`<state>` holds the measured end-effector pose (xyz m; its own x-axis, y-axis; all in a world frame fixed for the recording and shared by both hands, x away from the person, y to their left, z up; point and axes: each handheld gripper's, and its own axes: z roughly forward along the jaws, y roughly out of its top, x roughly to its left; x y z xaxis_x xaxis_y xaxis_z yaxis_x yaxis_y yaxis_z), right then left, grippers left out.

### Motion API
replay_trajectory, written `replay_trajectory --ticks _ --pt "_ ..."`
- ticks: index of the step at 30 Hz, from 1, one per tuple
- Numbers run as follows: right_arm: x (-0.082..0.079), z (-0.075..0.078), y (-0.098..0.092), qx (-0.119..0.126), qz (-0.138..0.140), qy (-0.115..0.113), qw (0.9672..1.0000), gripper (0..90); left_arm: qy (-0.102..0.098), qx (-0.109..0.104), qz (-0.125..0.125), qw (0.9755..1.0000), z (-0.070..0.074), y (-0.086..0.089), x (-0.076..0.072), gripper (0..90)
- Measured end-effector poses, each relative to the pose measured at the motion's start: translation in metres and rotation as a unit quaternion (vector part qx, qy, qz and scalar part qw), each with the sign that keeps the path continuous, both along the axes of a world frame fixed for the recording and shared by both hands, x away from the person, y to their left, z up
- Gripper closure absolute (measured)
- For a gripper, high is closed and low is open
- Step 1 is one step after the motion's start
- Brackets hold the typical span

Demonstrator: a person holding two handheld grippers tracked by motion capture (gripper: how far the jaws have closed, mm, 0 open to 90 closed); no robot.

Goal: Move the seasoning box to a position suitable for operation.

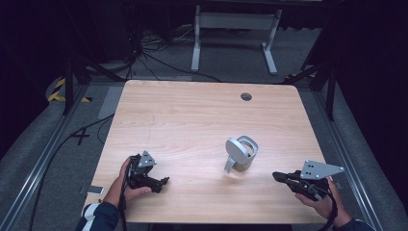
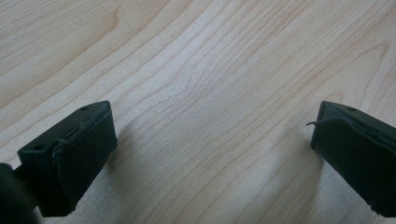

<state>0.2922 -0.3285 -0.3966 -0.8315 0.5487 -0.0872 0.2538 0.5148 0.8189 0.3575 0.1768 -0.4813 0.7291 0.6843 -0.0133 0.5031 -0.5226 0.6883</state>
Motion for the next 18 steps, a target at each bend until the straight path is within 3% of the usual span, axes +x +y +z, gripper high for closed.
replay_trajectory --ticks 18 --pt "0.010 0.020 0.048 0.010 0.048 -0.016 0.9987 89.5 0.000 -0.001 0.000 1.0000 0.000 0.000 0.000 0.4"
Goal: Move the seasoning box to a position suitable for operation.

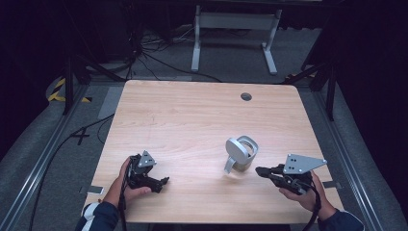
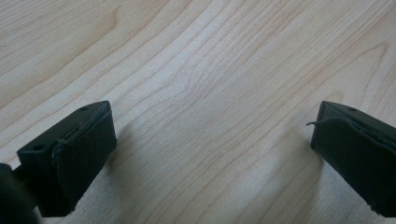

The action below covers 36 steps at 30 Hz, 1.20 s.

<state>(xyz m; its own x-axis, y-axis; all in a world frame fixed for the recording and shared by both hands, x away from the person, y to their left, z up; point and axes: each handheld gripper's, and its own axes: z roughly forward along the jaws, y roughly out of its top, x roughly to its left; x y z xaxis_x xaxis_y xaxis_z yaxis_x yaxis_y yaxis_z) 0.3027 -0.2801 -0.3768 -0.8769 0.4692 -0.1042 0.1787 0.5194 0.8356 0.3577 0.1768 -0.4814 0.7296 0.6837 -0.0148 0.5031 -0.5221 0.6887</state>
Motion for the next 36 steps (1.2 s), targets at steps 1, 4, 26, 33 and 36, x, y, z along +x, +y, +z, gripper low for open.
replay_trajectory --ticks 1,4,26,33,36 --pt "0.000 0.001 0.003 0.001 0.003 -0.001 1.0000 89.5 0.000 0.000 0.000 1.0000 0.000 0.000 0.000 0.4" --pt "0.002 0.005 0.011 0.003 0.010 -0.006 0.9999 89.5 0.000 0.000 0.000 1.0000 0.000 0.000 0.000 0.4" --pt "0.001 0.016 0.030 0.006 0.025 -0.022 0.9994 89.5 0.000 0.002 -0.001 1.0000 0.000 0.000 0.000 0.5" --pt "0.003 0.019 0.035 0.007 0.026 -0.029 0.9992 89.5 0.000 0.001 0.000 1.0000 0.000 0.000 0.000 0.5" --pt "0.004 0.019 0.036 0.007 0.026 -0.030 0.9992 89.5 0.000 0.001 0.000 1.0000 0.000 0.000 0.000 0.5"
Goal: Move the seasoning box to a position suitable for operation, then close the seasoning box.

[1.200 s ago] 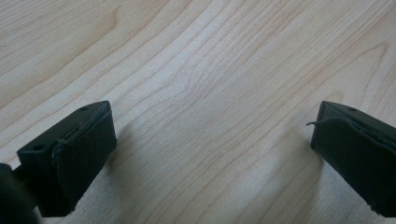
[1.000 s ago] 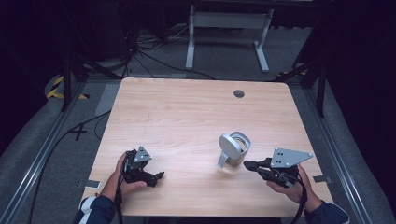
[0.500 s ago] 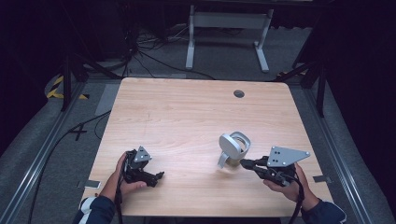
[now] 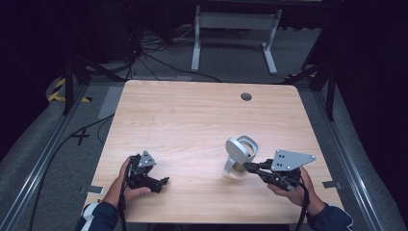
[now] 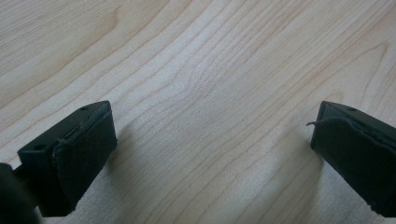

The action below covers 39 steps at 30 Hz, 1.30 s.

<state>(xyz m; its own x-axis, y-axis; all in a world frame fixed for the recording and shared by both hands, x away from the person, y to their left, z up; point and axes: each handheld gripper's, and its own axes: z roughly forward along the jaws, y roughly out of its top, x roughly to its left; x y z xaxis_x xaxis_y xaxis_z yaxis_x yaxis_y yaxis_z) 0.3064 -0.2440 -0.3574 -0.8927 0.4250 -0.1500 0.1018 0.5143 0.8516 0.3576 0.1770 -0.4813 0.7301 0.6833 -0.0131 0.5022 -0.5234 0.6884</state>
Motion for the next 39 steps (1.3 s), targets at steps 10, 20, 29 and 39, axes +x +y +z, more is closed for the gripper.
replay_trajectory --ticks 10,20,29,39 --pt "0.008 0.003 0.002 0.002 -0.011 -0.005 0.9999 89.5 0.000 0.000 0.000 1.0000 0.000 0.000 0.000 0.4" --pt "0.011 0.004 -0.005 0.000 -0.029 -0.008 0.9995 89.5 0.000 -0.001 0.000 1.0000 0.000 0.000 0.000 0.4" --pt "0.020 0.005 -0.016 0.000 -0.066 -0.006 0.9978 89.5 0.000 -0.001 0.000 1.0000 0.000 0.000 0.000 0.4" --pt "0.015 0.001 -0.036 -0.010 -0.083 -0.006 0.9965 89.4 0.001 0.001 0.003 1.0000 0.000 0.000 0.000 0.5"
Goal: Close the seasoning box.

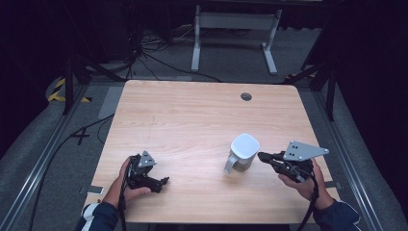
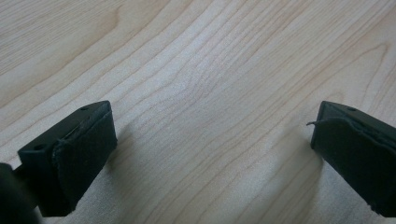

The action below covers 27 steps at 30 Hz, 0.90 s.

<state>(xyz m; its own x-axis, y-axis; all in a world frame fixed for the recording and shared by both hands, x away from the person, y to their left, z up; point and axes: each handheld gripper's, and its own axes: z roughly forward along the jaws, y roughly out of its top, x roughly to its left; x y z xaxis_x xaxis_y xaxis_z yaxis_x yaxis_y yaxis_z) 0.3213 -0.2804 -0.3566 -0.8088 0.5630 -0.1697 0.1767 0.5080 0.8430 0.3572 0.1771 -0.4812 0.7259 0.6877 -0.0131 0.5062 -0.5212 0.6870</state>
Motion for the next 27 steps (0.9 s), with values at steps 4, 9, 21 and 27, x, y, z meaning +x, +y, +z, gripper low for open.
replay_trajectory --ticks 4,9,21,27 --pt "-0.003 -0.012 -0.025 -0.018 -0.007 -0.004 0.9998 89.1 -0.001 -0.001 -0.001 1.0000 0.000 0.000 0.000 0.5" --pt "-0.007 -0.041 -0.070 -0.022 -0.051 0.004 0.9984 72.8 0.000 -0.001 -0.001 1.0000 0.000 0.000 0.000 0.5" --pt "-0.023 -0.106 -0.136 -0.014 -0.129 0.088 0.9876 33.7 -0.002 0.000 -0.001 1.0000 0.000 0.000 0.000 0.5" --pt "-0.021 -0.110 -0.132 -0.027 -0.132 0.097 0.9861 29.1 -0.004 0.001 -0.003 1.0000 0.000 0.000 0.001 0.4"
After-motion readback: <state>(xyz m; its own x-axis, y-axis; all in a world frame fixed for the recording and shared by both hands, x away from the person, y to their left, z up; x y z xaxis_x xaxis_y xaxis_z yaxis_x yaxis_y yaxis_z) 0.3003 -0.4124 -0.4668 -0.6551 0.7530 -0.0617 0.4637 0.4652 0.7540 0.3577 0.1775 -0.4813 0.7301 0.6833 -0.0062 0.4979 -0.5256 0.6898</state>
